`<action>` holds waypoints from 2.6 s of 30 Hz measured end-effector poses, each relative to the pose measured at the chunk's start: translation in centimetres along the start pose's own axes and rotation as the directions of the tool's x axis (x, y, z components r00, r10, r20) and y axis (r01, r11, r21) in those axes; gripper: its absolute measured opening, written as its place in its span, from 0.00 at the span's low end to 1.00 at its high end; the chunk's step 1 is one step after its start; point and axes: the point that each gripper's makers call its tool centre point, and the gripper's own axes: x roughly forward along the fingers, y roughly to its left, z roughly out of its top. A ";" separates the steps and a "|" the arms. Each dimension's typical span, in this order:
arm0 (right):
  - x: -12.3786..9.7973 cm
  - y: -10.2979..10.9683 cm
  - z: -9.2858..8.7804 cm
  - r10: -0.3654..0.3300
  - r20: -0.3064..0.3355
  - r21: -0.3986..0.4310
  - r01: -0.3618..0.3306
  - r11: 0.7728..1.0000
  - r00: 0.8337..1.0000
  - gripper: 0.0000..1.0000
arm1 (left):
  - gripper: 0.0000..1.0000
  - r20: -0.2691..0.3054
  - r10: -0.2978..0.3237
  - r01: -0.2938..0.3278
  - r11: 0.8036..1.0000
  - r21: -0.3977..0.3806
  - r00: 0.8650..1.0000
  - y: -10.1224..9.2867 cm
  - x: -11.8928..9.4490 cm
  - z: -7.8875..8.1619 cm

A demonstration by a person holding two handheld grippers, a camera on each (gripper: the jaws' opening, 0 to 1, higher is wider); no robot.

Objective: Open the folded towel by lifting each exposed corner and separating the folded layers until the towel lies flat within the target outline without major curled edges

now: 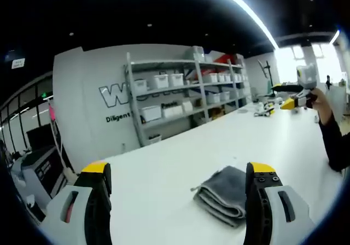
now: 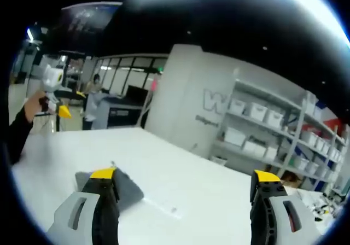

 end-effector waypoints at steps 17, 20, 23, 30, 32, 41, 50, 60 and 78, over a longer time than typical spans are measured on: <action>3.2 2.8 -2.9 0.061 -0.074 0.010 -0.061 0.998 0.995 1.00 | 0.99 -0.086 -0.128 0.116 0.984 -0.136 0.988 -1.5 3.1 -4.5; 3.6 3.2 -3.6 0.085 -0.085 0.035 -0.083 0.996 0.993 1.00 | 0.99 -0.115 -0.150 0.131 0.979 -0.154 0.982 -2.3 3.8 -5.9; 3.8 3.7 -4.5 0.098 -0.110 0.047 -0.093 0.995 0.989 1.00 | 0.99 -0.152 -0.174 0.146 0.973 -0.177 0.973 -3.0 4.5 -7.5; 3.7 4.8 -6.2 0.124 -0.135 0.124 -0.108 0.986 0.983 1.00 | 0.98 -0.220 -0.229 0.182 0.959 -0.216 0.948 -5.4 4.5 -10.9; 3.8 5.3 -7.0 0.131 -0.152 0.133 -0.111 0.985 0.980 1.00 | 0.97 -0.228 -0.235 0.184 0.957 -0.223 0.945 -5.8 4.4 -11.3; 4.6 7.9 -10.2 0.180 -0.212 0.170 -0.145 0.975 0.960 0.99 | 0.96 -0.255 -0.267 0.196 0.942 -0.272 0.929 -7.4 4.3 -13.2; 5.9 9.3 -13.4 0.225 -0.278 0.205 -0.171 0.964 0.934 0.95 | 0.89 -0.254 -0.338 0.220 0.890 -0.399 0.906 -8.4 4.4 -15.5; 6.3 10.1 -14.5 0.267 -0.284 0.260 -0.194 0.946 0.921 0.92 | 0.91 -0.248 -0.415 0.255 0.832 -0.493 0.875 -10.0 5.2 -16.7; 6.5 14.0 -16.6 0.374 -0.311 0.370 -0.252 0.894 0.873 0.92 | 0.83 -0.240 -0.464 0.279 0.793 -0.542 0.853 -12.3 5.0 -17.6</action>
